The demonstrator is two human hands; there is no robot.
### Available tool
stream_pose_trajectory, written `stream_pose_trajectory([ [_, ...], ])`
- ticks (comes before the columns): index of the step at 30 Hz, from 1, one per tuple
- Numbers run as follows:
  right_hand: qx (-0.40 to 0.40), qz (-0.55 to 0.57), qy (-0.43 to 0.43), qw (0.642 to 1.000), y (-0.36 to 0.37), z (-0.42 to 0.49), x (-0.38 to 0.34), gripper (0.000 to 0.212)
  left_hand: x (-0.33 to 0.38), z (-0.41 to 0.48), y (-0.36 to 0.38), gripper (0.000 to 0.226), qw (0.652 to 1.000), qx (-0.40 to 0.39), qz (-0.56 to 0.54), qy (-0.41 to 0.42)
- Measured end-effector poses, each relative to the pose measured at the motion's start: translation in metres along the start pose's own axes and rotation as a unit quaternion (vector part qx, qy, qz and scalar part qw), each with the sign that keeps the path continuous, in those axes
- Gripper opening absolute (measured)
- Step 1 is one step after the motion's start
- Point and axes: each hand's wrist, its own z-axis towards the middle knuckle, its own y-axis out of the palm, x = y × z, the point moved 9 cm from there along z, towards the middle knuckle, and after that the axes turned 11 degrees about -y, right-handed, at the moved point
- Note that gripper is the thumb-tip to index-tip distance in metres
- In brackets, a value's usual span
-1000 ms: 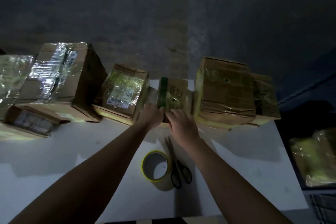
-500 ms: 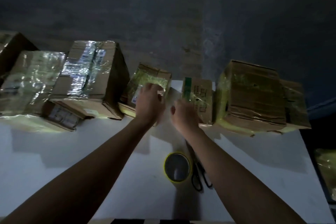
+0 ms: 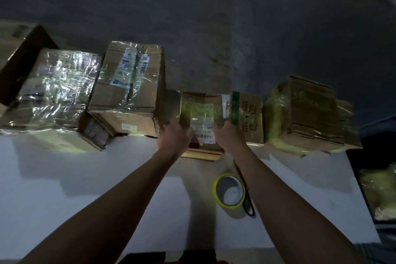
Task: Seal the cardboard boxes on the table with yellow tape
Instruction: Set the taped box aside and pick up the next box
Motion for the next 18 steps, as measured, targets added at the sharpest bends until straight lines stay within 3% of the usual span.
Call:
stream_pose_trajectory([
  [3, -0.057, -0.029, 0.025, 0.998, 0.008, -0.021, 0.0, 0.056, -0.017, -0.011, 0.009, 0.052, 0.998, -0.048, 0.038, 0.016],
  [7, -0.147, -0.011, 0.052, 0.988, 0.03, -0.045, 0.002, 0.054, -0.04, -0.026, -0.005, 0.067, 0.997, -0.022, 0.067, 0.019],
  [10, -0.223, 0.01, 0.07, 0.972, 0.039, -0.062, 0.004, 0.057, -0.054, -0.04, -0.009, 0.063, 0.996, -0.041, 0.079, 0.01],
  [14, -0.237, -0.017, 0.028, 0.971, 0.043, -0.073, -0.001, 0.056, -0.071, -0.056, -0.012, 0.059, 0.994, -0.065, 0.088, -0.022],
  [18, -0.235, -0.027, -0.028, 0.971, 0.056, -0.083, -0.008, 0.051, -0.09, -0.086, -0.02, 0.057, 0.997, -0.02, 0.045, -0.065],
])
